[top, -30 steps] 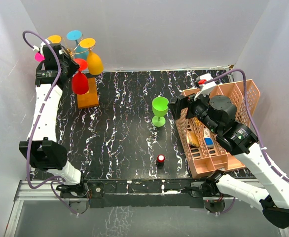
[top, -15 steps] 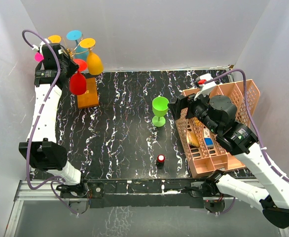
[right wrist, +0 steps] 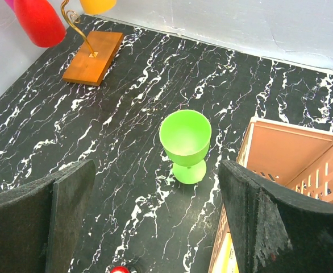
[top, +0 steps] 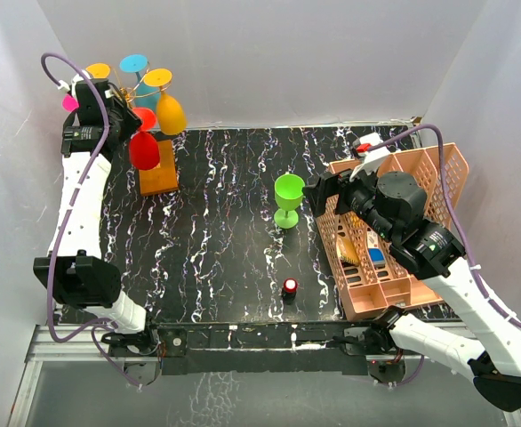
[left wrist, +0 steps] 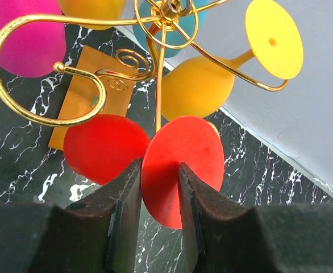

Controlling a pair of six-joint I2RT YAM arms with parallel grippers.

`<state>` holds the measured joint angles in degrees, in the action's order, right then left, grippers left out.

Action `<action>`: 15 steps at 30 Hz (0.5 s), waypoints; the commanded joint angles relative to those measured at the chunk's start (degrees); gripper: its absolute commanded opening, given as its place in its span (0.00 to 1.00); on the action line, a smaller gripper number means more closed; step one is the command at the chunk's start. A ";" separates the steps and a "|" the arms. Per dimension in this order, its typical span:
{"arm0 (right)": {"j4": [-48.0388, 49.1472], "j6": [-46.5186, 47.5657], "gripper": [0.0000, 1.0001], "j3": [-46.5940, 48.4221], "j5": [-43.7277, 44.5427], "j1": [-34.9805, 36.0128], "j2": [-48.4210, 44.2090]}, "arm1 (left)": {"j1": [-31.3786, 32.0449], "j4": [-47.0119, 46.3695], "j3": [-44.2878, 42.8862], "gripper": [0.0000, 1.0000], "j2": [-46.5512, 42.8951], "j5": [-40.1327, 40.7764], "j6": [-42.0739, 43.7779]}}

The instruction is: Take the wine glass off the wine glass rack

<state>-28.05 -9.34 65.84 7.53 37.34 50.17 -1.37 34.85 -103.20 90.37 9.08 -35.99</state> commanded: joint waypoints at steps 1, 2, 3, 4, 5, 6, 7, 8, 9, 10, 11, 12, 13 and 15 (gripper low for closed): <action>2.47 -0.35 0.99 0.76 -0.19 -0.13 -0.71 | -0.18 4.63 -1.13 0.27 -2.24 2.45 2.56; 2.45 -0.40 0.99 0.85 -0.18 -0.09 -0.62 | -0.21 4.69 -1.34 0.26 -2.25 2.52 2.79; 2.45 -0.36 0.99 0.91 -0.26 -0.08 -0.56 | -0.18 4.84 -1.45 0.25 -2.24 2.52 3.21; 2.40 -0.36 0.99 0.99 -0.25 -0.14 -0.48 | -0.19 5.03 -1.70 0.25 -2.17 2.54 3.46; 2.42 -0.39 0.99 1.03 -0.28 -0.11 -0.43 | -0.19 5.17 -1.89 0.24 -2.13 2.68 3.53; 2.47 -0.41 0.99 1.12 -0.34 -0.10 -0.36 | -0.16 5.24 -1.92 0.24 -2.15 2.68 3.67; 2.41 -0.39 0.99 1.19 -0.40 -0.09 -0.32 | -0.13 5.23 -1.97 0.23 -2.25 2.68 3.65; 2.39 -0.40 0.99 1.26 -0.53 -0.08 -0.30 | -0.21 5.16 -2.05 0.22 -2.32 2.56 3.80; 2.42 -0.41 0.99 1.30 -0.52 -0.15 -0.25 | -0.17 5.02 -2.01 0.21 -2.37 2.45 3.78; 2.46 -0.38 0.99 1.38 -0.66 -0.16 -0.17 | -0.16 4.78 -2.06 0.20 -2.46 2.29 3.87; 2.41 -0.36 0.99 1.39 -0.61 -0.13 -0.16 | -0.21 4.46 -2.08 0.19 -2.50 2.17 4.02; 2.46 -0.30 0.99 1.47 -0.67 -0.08 -0.09 | -0.17 4.24 -2.14 0.18 -2.52 2.17 4.06; 2.46 -0.31 0.99 1.48 -0.60 -0.08 -0.08 | -0.20 3.96 -2.33 0.17 -2.52 2.05 4.12; 2.40 -0.24 0.99 1.55 -0.53 -0.13 -0.03 | -0.14 3.72 -2.62 0.15 -2.30 2.16 4.15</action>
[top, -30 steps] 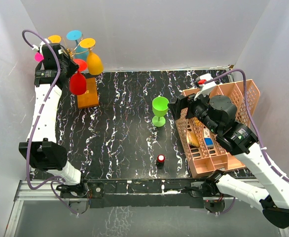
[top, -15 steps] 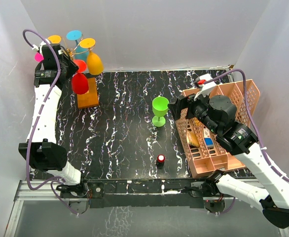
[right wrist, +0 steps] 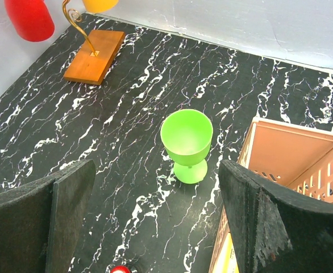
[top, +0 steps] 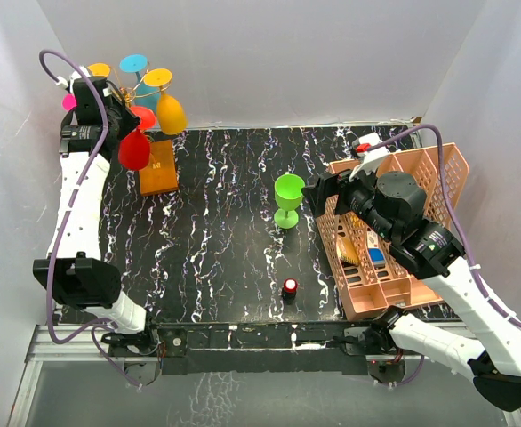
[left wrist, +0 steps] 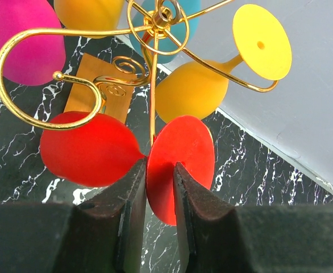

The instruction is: Take the wine glass off the wine glass rack

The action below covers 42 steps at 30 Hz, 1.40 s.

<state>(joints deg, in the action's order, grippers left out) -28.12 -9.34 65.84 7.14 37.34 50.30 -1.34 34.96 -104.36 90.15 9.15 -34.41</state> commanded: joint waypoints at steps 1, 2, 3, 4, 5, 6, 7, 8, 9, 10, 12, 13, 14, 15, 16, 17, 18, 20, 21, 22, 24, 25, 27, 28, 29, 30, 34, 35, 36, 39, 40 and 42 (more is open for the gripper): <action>2.50 -0.24 0.99 1.61 -0.13 -0.11 -0.12 | -0.23 3.50 -1.65 0.14 -1.98 2.09 2.54; 2.54 -0.21 0.99 1.65 -0.16 -0.16 -0.07 | -0.19 3.31 -1.64 0.13 -1.98 1.95 2.39; 2.49 -0.21 0.99 1.66 -0.20 -0.14 -0.06 | -0.22 3.04 -1.64 0.12 -1.89 1.84 2.26; 2.46 -0.23 0.99 1.61 -0.24 -0.09 -0.08 | -0.20 2.69 -1.60 0.10 -1.91 1.65 2.06; 2.50 -0.12 0.99 1.57 -0.33 -0.08 -0.11 | -0.17 2.21 -1.44 0.10 -1.91 1.29 1.82; 2.54 -0.01 0.99 1.49 -0.37 -0.12 -0.13 | -0.19 1.61 -1.19 0.09 -2.02 0.70 1.66; 2.48 0.02 0.99 1.40 -0.40 -0.13 -0.12 | -0.18 0.93 -0.86 0.08 -2.06 0.17 1.57; 2.52 0.15 0.99 1.32 -0.31 -0.14 -0.20 | -0.23 0.40 -0.63 0.06 -2.16 -0.14 1.35; 2.51 0.26 0.99 1.31 -0.11 -0.10 -0.20 | -0.24 -0.08 -0.45 0.05 -2.26 -0.13 1.06; 2.47 0.29 0.99 1.33 -0.03 -0.13 -0.21 | -0.23 -0.63 -0.29 0.02 -2.43 -0.06 0.91; 2.36 0.38 0.99 1.60 0.07 -0.09 -0.13 | -0.18 -1.76 0.21 0.00 -2.77 -0.01 0.27; 2.30 0.42 0.99 1.77 0.09 -0.08 -0.12 | -0.16 -2.48 0.78 0.00 -3.01 -0.01 -0.04; 2.16 0.40 0.99 1.89 0.08 -0.09 -0.04 | -0.20 -3.39 1.27 0.00 -3.24 -0.22 -0.30; 2.15 0.40 0.99 1.87 0.09 -0.13 -0.03 | -0.17 -4.20 1.82 0.00 -3.60 -0.54 -0.51; 2.12 0.40 0.99 1.91 0.14 -0.11 -0.07 | -0.21 -5.10 2.41 0.00 -3.93 -0.90 -0.64; 2.15 0.32 0.99 1.85 0.12 -0.09 -0.15 | -0.17 -5.72 2.81 0.00 -4.12 -1.11 -0.85; 2.19 0.25 0.99 1.77 0.08 -0.10 -0.12 | -0.23 -6.16 3.18 0.00 -4.24 -1.13 -1.22; 2.16 0.12 0.99 1.59 0.08 -0.16 -0.04 | -0.23 -6.89 3.72 0.00 -4.45 -1.27 -1.69; 2.16 0.07 0.99 1.53 0.07 -0.16 -0.03 | -0.24 -7.33 3.86 0.00 -4.56 -1.19 -1.94; 2.11 0.10 0.99 1.49 0.08 -0.16 -0.03 | -0.20 -7.62 4.01 0.00 -4.62 -1.09 -2.40; 2.12 0.03 0.99 1.40 0.08 -0.09 -0.03 | -0.23 -8.33 4.28 0.00 -4.88 -0.69 -3.32; 2.18 0.03 0.99 1.39 0.08 -0.10 -0.03 | -0.16 -9.12 4.58 0.00 -5.16 -0.49 -3.77; 2.18 -0.04 0.99 1.39 0.10 -0.13 -0.03 | -0.25 -10.64 5.54 0.00 -5.63 0.00 -4.77; 2.18 -0.04 0.99 1.39 0.07 -0.11 -0.03 | -0.22 -11.22 5.90 0.00 -5.90 0.43 -5.31; 2.19 0.01 0.99 1.39 0.15 -0.09 -0.03 | -0.20 -11.89 6.18 0.00 -6.03 0.81 -5.73; 2.11 0.03 0.99 1.46 0.22 -0.08 -0.03 | -0.18 -12.45 6.45 0.00 -6.15 1.22 -6.13; 1.85 0.03 0.99 1.39 0.64 -0.12 -0.12 | -0.22 -13.99 6.63 0.00 -6.01 2.26 -7.45; 1.74 0.03 0.99 1.39 0.72 -0.12 -0.14 | -0.19 -14.20 6.39 0.00 -5.81 2.42 -7.62; 1.75 0.03 0.99 1.39 0.80 -0.11 -0.16 | -0.20 -14.15 6.10 0.00 -5.59 2.70 -7.91; 1.70 0.05 0.99 1.47 0.95 -0.12 -0.21 | -0.23 -14.72 5.43 0.00 -4.91 3.19 -8.41; 1.73 0.03 0.99 1.48 1.00 -0.11 -0.17 | -0.18 -14.89 5.14 0.00 -4.52 3.24 -8.59; 1.73 0.02 0.99 1.57 0.96 -0.08 -0.05 | -0.18 -14.74 4.21 0.00 -3.66 3.19 -9.01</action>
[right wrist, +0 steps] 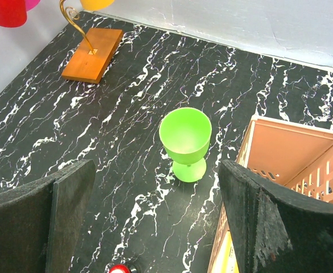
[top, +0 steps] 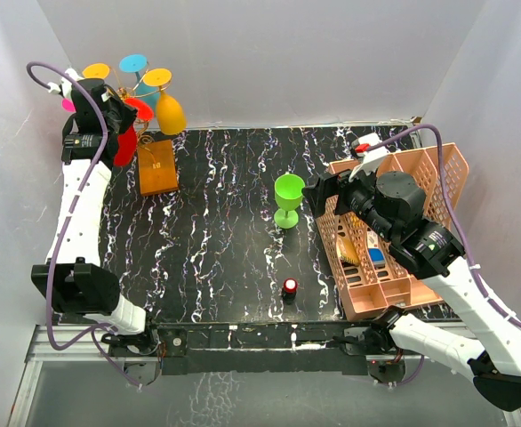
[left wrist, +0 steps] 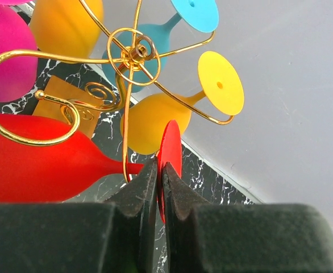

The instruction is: Take the wine glass off the wine glass rack

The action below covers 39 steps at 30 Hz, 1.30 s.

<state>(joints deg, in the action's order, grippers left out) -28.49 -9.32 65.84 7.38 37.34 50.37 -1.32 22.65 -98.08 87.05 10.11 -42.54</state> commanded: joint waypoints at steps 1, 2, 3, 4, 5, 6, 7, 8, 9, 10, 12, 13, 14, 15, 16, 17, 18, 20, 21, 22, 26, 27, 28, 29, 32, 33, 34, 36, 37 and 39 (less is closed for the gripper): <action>2.08 0.00 0.99 1.57 0.69 -0.08 -0.05 | -0.24 -2.17 -2.63 0.00 0.03 2.12 -1.09; 2.07 0.01 0.99 1.57 0.64 -0.09 -0.02 | -0.26 -1.84 -3.23 0.00 0.52 1.76 -1.32; 2.12 0.01 0.99 1.57 0.66 -0.12 -0.01 | -0.25 -1.70 -3.77 0.00 0.96 1.58 -1.53; 2.06 0.01 0.99 1.57 0.74 -0.10 -0.01 | -0.21 -1.56 -4.19 0.00 1.39 1.21 -1.76; 2.07 0.01 0.99 1.57 0.76 -0.11 -0.01 | -0.24 -1.54 -4.67 0.00 1.77 0.86 -1.95; 2.12 0.03 0.99 1.57 0.72 -0.13 -0.01 | -0.19 -1.50 -5.07 0.00 2.13 0.43 -2.07; 2.06 0.01 0.99 1.57 0.71 -0.09 -0.12 | -0.21 -1.26 -5.63 0.00 2.59 0.24 -2.22; 2.09 0.01 0.99 1.57 0.73 -0.13 -0.10 | -0.25 -0.76 -6.28 0.00 3.02 0.18 -2.53; 2.12 0.02 0.99 1.57 0.77 -0.16 -0.10 | -0.26 -0.35 -7.20 0.00 3.58 0.10 -2.97; 2.12 0.01 0.99 1.57 0.75 -0.13 -0.07 | -0.26 -0.11 -7.81 0.00 3.91 -0.36 -3.18; 2.12 0.01 0.99 1.57 0.77 -0.08 -0.03 | -0.20 -0.03 -8.63 0.00 4.68 -1.21 -3.64; 2.11 -0.03 0.99 1.57 0.79 -0.08 0.07 | -0.25 0.27 -9.17 0.00 5.03 -1.64 -4.01; 2.09 -0.08 0.99 1.57 0.77 -0.08 0.08 | -0.25 0.50 -9.55 0.00 5.46 -2.00 -4.37; 2.04 -0.06 0.99 1.57 0.79 -0.11 0.08 | -0.24 0.50 -9.83 0.00 5.70 -2.36 -4.59; 2.11 -0.16 0.99 1.57 0.72 -0.08 0.04 | -0.19 0.47 -9.93 0.00 5.84 -2.65 -4.83; 2.12 -0.17 0.99 1.57 0.70 -0.12 0.06 | -0.22 0.40 -9.98 0.00 5.93 -2.79 -5.21; 2.12 -0.24 0.99 1.57 0.64 -0.16 0.08 | -0.21 0.38 -9.94 0.00 6.02 -3.11 -5.60; 2.09 -0.26 0.99 1.57 0.75 -0.11 0.00 | -0.26 0.13 -9.94 0.00 6.11 -3.88 -6.24; 2.08 -0.26 0.99 1.57 0.76 -0.14 -0.07 | -0.24 0.10 -10.06 0.00 6.30 -4.41 -6.51; 2.00 -0.26 0.99 1.57 0.75 -0.08 -0.09 | -0.22 0.28 -10.21 0.00 6.60 -5.06 -6.85; 1.99 -0.26 0.99 1.58 0.94 -0.10 -0.27 | -0.17 1.16 -11.51 0.00 8.12 -7.89 -7.78; 1.92 -0.26 0.99 1.57 0.89 -0.08 -0.27 | -0.25 1.09 -11.45 0.00 8.20 -8.46 -8.02; 1.93 -0.21 0.99 1.63 0.91 -0.13 -0.27 | -0.21 1.12 -11.43 0.00 8.23 -9.00 -8.12; 1.88 -0.25 0.99 1.65 0.89 -0.13 -0.28 | -0.24 1.10 -11.49 0.00 8.38 -9.52 -8.21; 1.79 -0.25 0.99 1.72 0.75 -0.15 -0.27 | -0.19 0.78 -11.23 0.00 8.27 -11.36 -8.34; 1.82 -0.21 0.99 1.81 0.67 -0.12 -0.23 | -0.25 0.52 -11.23 0.00 8.30 -12.30 -8.41; 1.85 -0.25 0.99 1.95 0.58 -0.13 -0.19 | -0.21 0.47 -11.18 0.00 8.38 -13.24 -8.54; 1.71 -0.25 0.99 2.21 0.32 -0.08 0.00 | -0.20 0.75 -11.21 0.00 8.49 -15.11 -8.92; 1.74 -0.26 0.99 2.38 0.17 -0.11 0.11 | -0.23 0.93 -11.13 0.00 8.28 -16.04 -9.02; 1.71 -0.40 0.99 2.53 -0.19 -0.12 0.17 | -0.26 0.89 -10.15 0.00 7.25 -18.32 -9.41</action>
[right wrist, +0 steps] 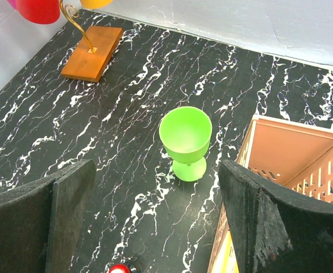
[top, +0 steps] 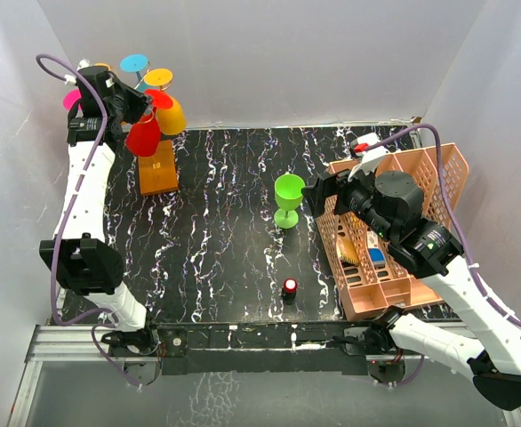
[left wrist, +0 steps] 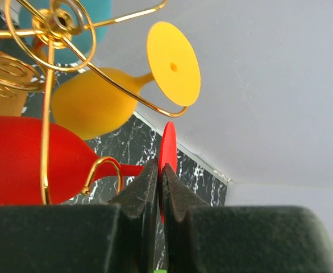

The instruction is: Take the wine glass off the wine glass rack

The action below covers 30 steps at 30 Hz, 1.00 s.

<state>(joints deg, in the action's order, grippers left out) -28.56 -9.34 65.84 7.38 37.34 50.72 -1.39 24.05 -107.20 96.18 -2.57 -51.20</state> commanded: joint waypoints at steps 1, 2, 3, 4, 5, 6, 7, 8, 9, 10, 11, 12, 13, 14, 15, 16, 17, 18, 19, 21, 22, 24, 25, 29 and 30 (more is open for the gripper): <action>1.76 -0.51 0.99 2.53 -0.36 -0.14 -0.11 | -0.19 -1.02 0.16 0.00 -2.66 -6.80 -1.12; 1.83 -0.64 0.99 2.53 -0.54 -0.11 -0.10 | -0.11 -1.73 1.64 0.00 -3.86 -8.15 -1.69; 1.84 -0.77 0.99 2.52 -0.86 -0.12 -0.03 | -0.18 -2.88 3.64 0.00 -5.20 -9.86 -2.30; 1.95 -1.01 0.99 2.58 -1.14 -0.16 0.05 | -0.15 -4.25 5.47 0.00 -6.48 -12.06 -3.05; 2.05 -1.24 0.99 2.66 -1.64 -0.14 0.20 | -0.18 -5.90 7.66 0.00 -7.92 -14.27 -3.71; 2.12 -1.49 0.99 2.73 -2.34 -0.11 0.40 | -0.13 -8.10 10.01 0.00 -9.18 -17.37 -4.50; 2.45 -1.69 0.99 2.75 -3.21 -0.09 0.57 | -0.17 -10.18 12.87 0.00 -10.68 -20.26 -5.38; 2.95 -2.03 0.99 2.61 -4.03 -0.12 0.75 | -0.13 -12.51 14.98 0.00 -12.07 -23.55 -6.27; 3.69 -2.41 0.99 2.25 -5.00 -0.15 1.00 | -0.16 -15.10 17.26 0.00 -13.43 -26.83 -7.75; 4.52 -2.84 0.99 1.88 -6.01 -0.09 1.26 | -0.17 -18.69 19.84 0.00 -15.06 -29.79 -9.17; 5.27 -3.49 0.99 1.52 -7.07 -0.11 1.61 | -0.09 -23.01 23.02 0.00 -16.77 -32.73 -11.01; 5.95 -4.20 0.99 1.29 -8.14 -0.14 2.07 | -0.01 -27.80 26.02 0.00 -18.39 -34.97 -13.73; 6.47 -5.16 0.99 1.15 -9.33 -0.08 2.55 | 0.16 -33.54 29.50 0.00 -20.69 -36.73 -16.43; 6.95 -6.30 0.99 1.09 -10.64 -0.12 3.04 | 0.30 -39.05 32.76 0.00 -22.34 -38.31 -19.74; 7.57 -7.39 0.99 1.00 -11.95 -0.14 3.45 | 0.41 -45.04 35.40 0.00 -23.91 -39.51 -23.04; 8.27 -8.75 0.99 0.71 -13.20 -0.10 3.90 | 0.54 -50.30 37.67 0.00 -25.18 -40.53 -25.79; 9.27 -10.05 0.99 0.32 -14.85 -0.16 4.12 | 0.71 -55.87 39.63 0.00 -26.23 -41.22 -28.62; 10.49 -11.87 0.99 -0.27 -16.11 -0.12 4.17 | 1.02 -60.41 41.26 0.00 -27.21 -41.61 -31.44; 11.81 -12.64 0.99 -0.87 -17.03 -0.15 4.29 | 1.37 -64.82 42.72 0.00 -27.88 -42.07 -34.07; 13.58 -14.44 0.99 -1.51 -18.06 -0.08 4.77 | 2.20 -72.39 44.61 0.00 -28.76 -42.98 -39.07; 13.69 -14.78 0.99 -1.20 -17.80 -0.08 5.27 | 2.51 -75.55 45.19 0.00 -28.98 -43.54 -41.56; 13.19 -15.40 0.99 0.07 -16.82 -0.11 6.82 | 3.42 -83.13 46.38 0.00 -29.42 -43.56 -46.29; 12.91 -15.59 0.99 0.95 -16.49 -0.15 7.56 | 3.82 -86.82 47.05 0.00 -29.67 -43.26 -48.83; 13.73 -17.43 0.99 4.62 -18.90 -0.17 10.67 | 4.78 -101.07 49.52 0.00 -30.25 -41.83 -57.68; 14.80 -18.18 0.99 5.41 -20.50 -0.16 11.45 | 4.81 -103.81 49.85 0.00 -30.37 -41.63 -59.66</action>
<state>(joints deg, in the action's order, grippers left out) -19.73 -24.18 65.98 -9.30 37.34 60.42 2.87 -58.96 -58.67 68.05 -44.27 -98.87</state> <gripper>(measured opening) 0.987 0.029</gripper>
